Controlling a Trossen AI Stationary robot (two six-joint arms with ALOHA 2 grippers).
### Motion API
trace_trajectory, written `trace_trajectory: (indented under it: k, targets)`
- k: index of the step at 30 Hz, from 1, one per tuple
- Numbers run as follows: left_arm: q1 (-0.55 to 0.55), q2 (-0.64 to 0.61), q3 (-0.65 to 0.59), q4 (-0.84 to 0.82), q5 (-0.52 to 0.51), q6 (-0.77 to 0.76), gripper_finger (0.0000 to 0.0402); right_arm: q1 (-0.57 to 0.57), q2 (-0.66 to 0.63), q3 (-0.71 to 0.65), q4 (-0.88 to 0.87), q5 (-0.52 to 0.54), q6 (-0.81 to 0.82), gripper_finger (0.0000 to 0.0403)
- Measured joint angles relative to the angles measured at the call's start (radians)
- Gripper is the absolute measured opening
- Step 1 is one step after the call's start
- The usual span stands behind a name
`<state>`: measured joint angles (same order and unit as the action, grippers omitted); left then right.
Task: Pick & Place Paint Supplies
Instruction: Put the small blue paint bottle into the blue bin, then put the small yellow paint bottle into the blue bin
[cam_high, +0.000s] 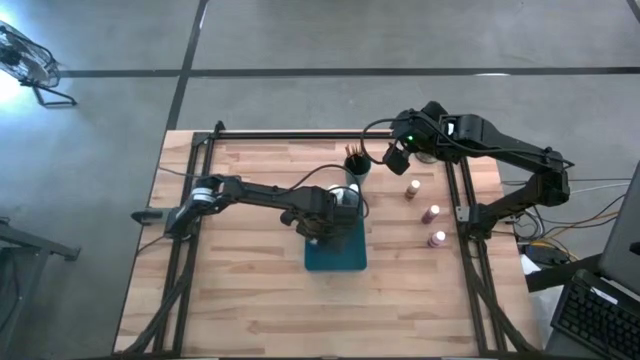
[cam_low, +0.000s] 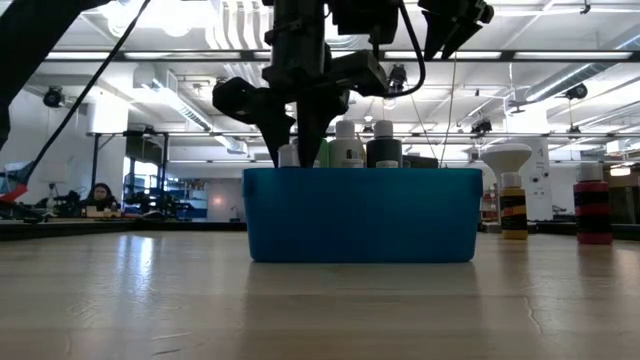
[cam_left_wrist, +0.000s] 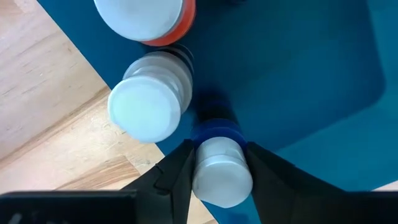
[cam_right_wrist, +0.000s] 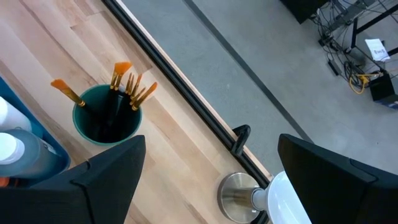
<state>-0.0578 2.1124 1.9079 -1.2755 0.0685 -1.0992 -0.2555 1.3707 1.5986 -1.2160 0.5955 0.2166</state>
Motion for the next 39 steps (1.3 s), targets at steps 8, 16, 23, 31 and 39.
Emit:
trace_trajectory:
  k: [8,16,23,31,39]
  targets:
    - [0.000,-0.002,0.000,0.000,0.000,-0.003,0.0147,0.000,0.000,0.000,0.000,0.000,0.000,0.0363]
    - [0.000,-0.002,0.000,0.000,-0.001,-0.018,0.0149,0.000,0.000,0.000,0.001,0.000,0.000,0.0363]
    - [0.000,-0.002,0.001,-0.001,-0.001,-0.022,0.0149,0.000,0.000,0.000,0.001,0.000,0.000,0.0364]
    - [0.000,-0.002,0.003,-0.004,-0.003,-0.024,0.0157,0.000,0.000,0.000,0.001,0.000,0.000,0.0364]
    - [0.000,-0.002,0.003,-0.004,-0.003,-0.024,0.0205,0.000,0.000,0.000,0.001,0.000,0.000,0.0364]
